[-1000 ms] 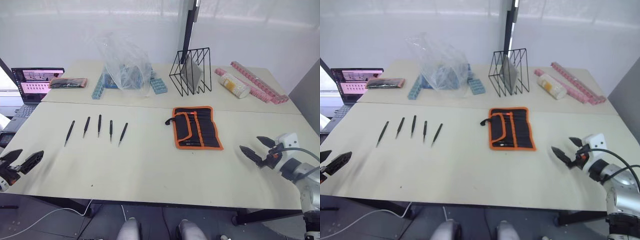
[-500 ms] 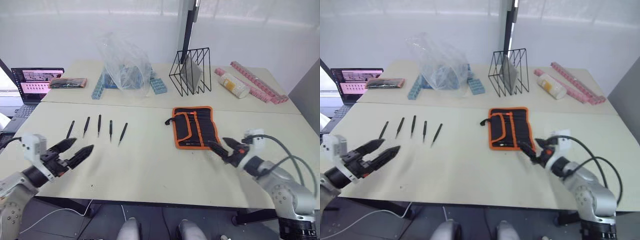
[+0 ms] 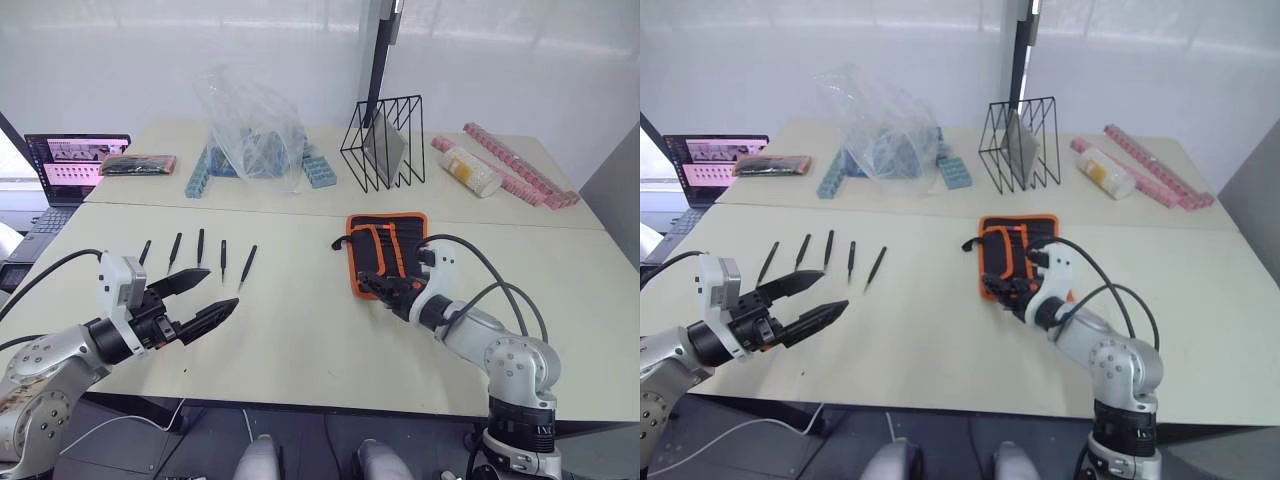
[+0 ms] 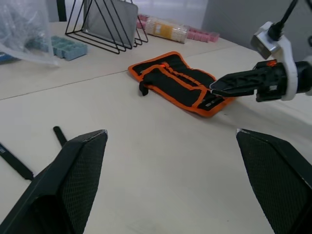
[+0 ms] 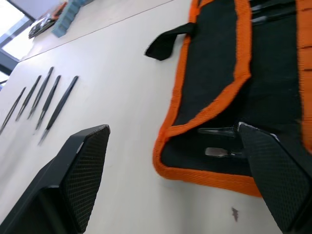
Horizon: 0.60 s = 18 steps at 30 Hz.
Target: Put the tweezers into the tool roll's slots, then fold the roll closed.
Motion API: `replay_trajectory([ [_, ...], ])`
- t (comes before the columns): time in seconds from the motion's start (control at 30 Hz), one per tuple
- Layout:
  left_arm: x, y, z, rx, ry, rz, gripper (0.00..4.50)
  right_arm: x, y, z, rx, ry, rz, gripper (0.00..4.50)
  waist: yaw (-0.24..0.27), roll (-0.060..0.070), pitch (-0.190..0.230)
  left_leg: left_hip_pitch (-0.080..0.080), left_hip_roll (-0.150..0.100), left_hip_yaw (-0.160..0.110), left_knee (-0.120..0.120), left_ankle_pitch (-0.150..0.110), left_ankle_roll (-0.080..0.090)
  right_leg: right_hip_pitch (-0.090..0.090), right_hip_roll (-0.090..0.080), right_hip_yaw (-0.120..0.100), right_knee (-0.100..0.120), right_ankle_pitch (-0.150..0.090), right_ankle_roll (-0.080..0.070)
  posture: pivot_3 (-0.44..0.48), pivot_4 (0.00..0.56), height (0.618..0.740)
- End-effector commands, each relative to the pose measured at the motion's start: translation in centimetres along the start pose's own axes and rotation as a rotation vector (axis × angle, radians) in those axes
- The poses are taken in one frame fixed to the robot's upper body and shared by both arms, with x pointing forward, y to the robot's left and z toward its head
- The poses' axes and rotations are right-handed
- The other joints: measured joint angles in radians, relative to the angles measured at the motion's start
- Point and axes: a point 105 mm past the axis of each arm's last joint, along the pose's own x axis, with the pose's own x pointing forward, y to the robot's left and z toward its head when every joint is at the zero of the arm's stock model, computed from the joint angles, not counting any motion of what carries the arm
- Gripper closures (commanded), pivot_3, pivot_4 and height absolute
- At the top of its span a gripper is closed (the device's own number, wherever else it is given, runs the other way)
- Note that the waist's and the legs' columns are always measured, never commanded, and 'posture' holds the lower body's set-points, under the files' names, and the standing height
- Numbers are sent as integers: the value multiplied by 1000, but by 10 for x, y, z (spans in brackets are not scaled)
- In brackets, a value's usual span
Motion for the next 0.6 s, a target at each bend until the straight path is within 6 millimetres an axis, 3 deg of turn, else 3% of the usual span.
replay_trajectory([
  [0.03, 7, -11, 7, 30, 14, -98, 17, 6, 7, 10, 18, -47, 0, 0, -3, 0, 0, 0, 0, 0, 0, 0, 0, 0, 1, 0, 0, 0, 0, 0, 150, 689],
  [0.4, 18, -12, 7, 39, 28, -155, 17, 21, 0, 11, 71, -83, -62, 0, -5, 0, 0, 0, 0, 0, -1, 0, 0, -1, 1, 0, 0, 0, 0, 0, 150, 689],
  [0.6, 23, -11, 9, 46, 24, -163, 0, 24, 0, 12, 74, -97, -66, 1878, -5, 0, 0, 0, 0, 0, -1, 0, 0, -1, 1, 0, 0, 0, 0, 0, 150, 689],
])
